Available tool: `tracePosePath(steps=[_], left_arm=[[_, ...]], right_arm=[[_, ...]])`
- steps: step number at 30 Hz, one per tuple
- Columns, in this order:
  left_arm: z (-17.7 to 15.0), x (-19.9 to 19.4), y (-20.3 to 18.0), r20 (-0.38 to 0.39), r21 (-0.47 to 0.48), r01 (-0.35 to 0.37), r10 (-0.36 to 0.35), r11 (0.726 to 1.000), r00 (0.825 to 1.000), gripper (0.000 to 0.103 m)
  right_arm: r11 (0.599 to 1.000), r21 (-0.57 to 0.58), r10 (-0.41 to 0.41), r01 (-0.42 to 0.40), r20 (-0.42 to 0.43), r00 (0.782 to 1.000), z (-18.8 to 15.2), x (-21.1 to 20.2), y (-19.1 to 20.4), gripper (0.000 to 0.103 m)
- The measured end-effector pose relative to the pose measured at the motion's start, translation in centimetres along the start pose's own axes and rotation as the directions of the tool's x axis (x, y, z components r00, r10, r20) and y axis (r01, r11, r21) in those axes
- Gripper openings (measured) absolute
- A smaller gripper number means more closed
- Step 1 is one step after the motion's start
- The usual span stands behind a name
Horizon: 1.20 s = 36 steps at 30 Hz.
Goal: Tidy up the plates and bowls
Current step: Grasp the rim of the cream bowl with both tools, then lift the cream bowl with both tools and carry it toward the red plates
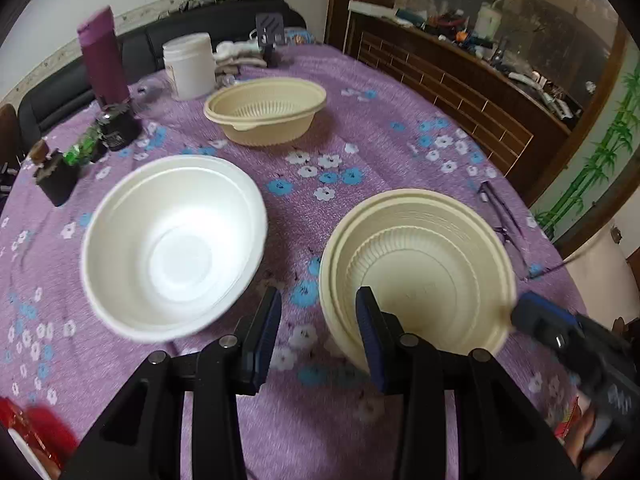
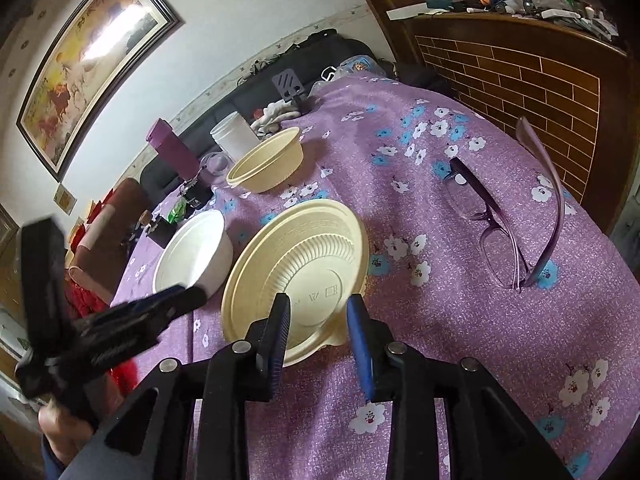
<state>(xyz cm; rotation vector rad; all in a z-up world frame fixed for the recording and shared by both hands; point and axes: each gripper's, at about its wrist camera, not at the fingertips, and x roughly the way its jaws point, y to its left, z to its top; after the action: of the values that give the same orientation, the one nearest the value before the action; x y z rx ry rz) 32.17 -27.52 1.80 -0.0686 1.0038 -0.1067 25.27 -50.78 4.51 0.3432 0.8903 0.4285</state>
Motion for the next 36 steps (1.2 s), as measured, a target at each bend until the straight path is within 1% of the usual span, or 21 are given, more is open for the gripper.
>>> tracePosePath(steps=[1,3,4,5,6,7,8,13,16,18,20,21,23,24,27,29,33,36], left_arm=[[0.3,0.8,-0.1,-0.023,0.002,0.014,-0.014,1.000,1.000,0.037],[0.8,2.1,-0.2,-0.043,-0.006,0.007,-0.007,1.000,0.999,0.037],[0.9,2.6,-0.2,-0.050,-0.012,0.012,-0.013,1.000,0.999,0.036],[1.0,3.1,-0.3,-0.058,-0.017,0.028,-0.029,0.999,0.998,0.033],[1.0,3.4,-0.3,-0.064,-0.023,0.040,-0.041,0.999,0.997,0.018],[0.9,3.8,-0.4,-0.072,-0.024,0.024,-0.025,0.999,0.997,0.012],[0.6,3.7,-0.5,-0.069,-0.021,0.019,-0.020,1.000,0.997,0.012],[-1.3,1.6,0.4,-0.046,-0.034,0.060,-0.062,0.998,0.997,0.014],[-3.5,-0.6,1.0,-0.038,-0.037,0.064,-0.066,0.997,0.997,0.014],[-5.0,-2.3,1.5,-0.014,-0.046,0.060,-0.061,0.997,0.998,0.014],[-6.7,-3.9,2.4,0.009,-0.056,0.039,-0.039,0.998,0.999,0.014],[-7.5,-4.5,3.0,0.017,-0.077,0.026,-0.024,0.997,1.000,0.014],[-9.2,-5.8,4.7,0.029,-0.124,0.034,-0.030,0.992,0.999,0.014],[-9.9,-6.3,5.6,0.031,-0.154,0.023,-0.018,0.988,0.999,0.014],[-11.7,-7.2,7.6,0.043,-0.210,-0.004,0.013,0.978,0.999,0.014],[-12.8,-7.6,8.5,0.047,-0.239,-0.006,0.017,0.971,0.999,0.014],[-14.3,-7.5,9.2,0.049,-0.251,0.000,0.012,0.968,0.999,0.015],[-14.4,-7.6,9.2,0.062,-0.239,-0.010,0.025,0.971,0.998,0.018]], right_arm=[[1.000,0.000,0.003,-0.003,-0.004,1.000,0.0,0.2,0.1,0.032],[1.000,-0.014,-0.010,0.010,-0.003,1.000,-0.1,0.5,0.3,0.032],[1.000,-0.020,-0.016,0.016,-0.001,1.000,-0.1,0.6,0.3,0.032],[1.000,-0.019,-0.018,0.018,0.000,1.000,-0.1,0.7,0.2,0.032],[1.000,-0.017,-0.021,0.021,-0.002,1.000,0.0,0.9,0.1,0.032],[1.000,-0.014,-0.028,0.028,-0.005,1.000,0.1,1.1,0.0,0.032],[0.999,-0.009,-0.035,0.035,-0.004,0.999,0.1,1.3,-0.1,0.034],[0.998,-0.040,-0.052,0.052,0.002,0.999,-0.1,1.3,-0.2,0.032],[0.997,-0.073,-0.021,0.020,-0.015,1.000,-0.7,1.1,0.8,0.030],[0.994,-0.111,0.006,-0.010,-0.033,0.999,-1.4,1.0,2.2,0.030],[0.987,-0.155,0.035,-0.044,-0.061,0.998,-2.4,1.3,4.0,0.030],[0.984,-0.165,0.049,-0.060,-0.067,0.997,-2.7,1.3,4.6,0.030],[0.976,-0.191,0.090,-0.101,-0.068,0.994,-3.2,1.1,5.9,0.030],[0.973,-0.206,0.097,-0.108,-0.064,0.993,-3.3,0.9,6.4,0.030],[0.965,-0.243,0.091,-0.100,-0.049,0.995,-3.7,0.4,7.4,0.030],[0.959,-0.257,0.109,-0.123,-0.068,0.992,-4.1,0.3,7.7,0.030],[0.950,-0.264,0.137,-0.165,-0.121,0.983,-6.1,-0.2,7.9,0.031],[0.948,-0.259,0.146,-0.185,-0.163,0.976,-7.9,-0.2,7.9,0.030]])
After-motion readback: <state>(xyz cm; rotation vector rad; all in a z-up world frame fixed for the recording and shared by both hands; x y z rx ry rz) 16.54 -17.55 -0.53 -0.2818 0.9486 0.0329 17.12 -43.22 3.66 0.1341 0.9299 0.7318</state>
